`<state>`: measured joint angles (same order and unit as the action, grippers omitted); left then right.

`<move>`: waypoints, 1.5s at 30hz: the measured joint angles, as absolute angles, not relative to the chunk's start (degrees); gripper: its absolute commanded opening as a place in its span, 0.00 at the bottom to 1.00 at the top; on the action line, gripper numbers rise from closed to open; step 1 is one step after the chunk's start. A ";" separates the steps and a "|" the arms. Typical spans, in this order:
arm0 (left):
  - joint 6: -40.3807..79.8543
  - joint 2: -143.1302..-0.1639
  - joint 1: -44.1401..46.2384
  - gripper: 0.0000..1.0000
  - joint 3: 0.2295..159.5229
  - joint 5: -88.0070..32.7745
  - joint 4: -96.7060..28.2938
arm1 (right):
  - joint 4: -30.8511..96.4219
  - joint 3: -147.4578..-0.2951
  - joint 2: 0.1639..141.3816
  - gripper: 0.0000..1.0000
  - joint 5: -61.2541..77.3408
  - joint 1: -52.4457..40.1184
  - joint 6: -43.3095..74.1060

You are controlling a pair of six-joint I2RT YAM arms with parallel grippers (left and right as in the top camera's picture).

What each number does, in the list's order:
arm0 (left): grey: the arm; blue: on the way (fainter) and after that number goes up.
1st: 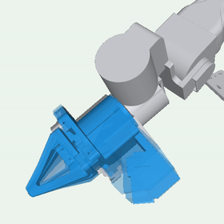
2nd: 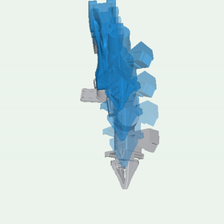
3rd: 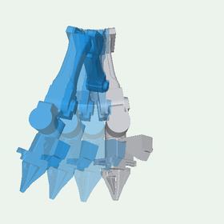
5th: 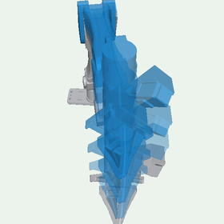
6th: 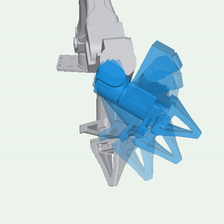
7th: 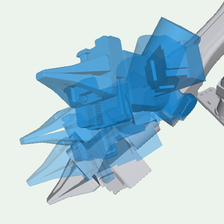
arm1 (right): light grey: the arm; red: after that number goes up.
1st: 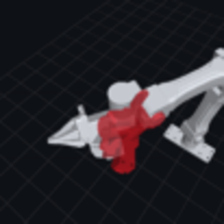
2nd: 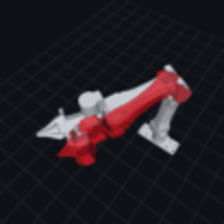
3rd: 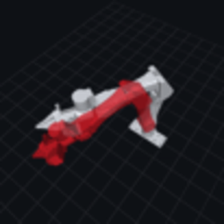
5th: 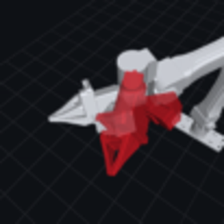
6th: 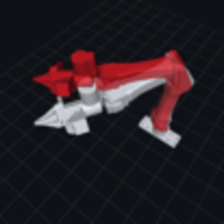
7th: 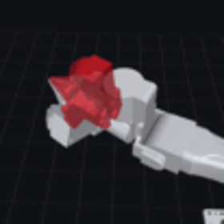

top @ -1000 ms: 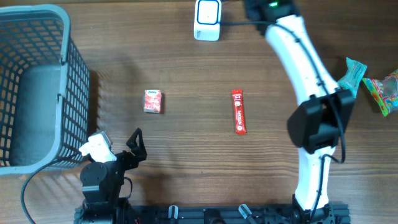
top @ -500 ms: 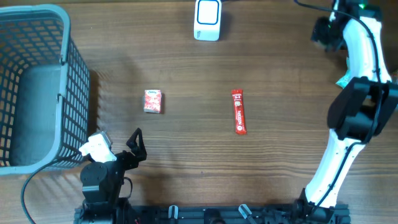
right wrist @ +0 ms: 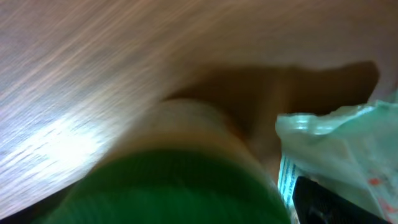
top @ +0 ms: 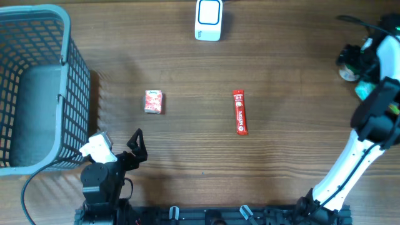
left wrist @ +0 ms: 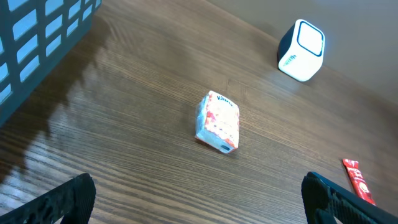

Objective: Scan the item barcode
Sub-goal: 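Carry jar right and set it down at table's right edge, then reach right gripper to red Nescafe stick and grasp it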

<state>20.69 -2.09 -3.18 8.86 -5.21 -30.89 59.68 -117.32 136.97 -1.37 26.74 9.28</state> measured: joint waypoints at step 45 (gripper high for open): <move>20.69 -2.09 -3.18 1.00 8.84 -5.21 -30.89 | 49.34 -72.95 110.74 0.86 -10.87 -30.72 17.43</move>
<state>20.69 -2.09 -3.18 8.84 -5.21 -30.89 49.34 -72.95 110.74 -10.87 -30.72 17.43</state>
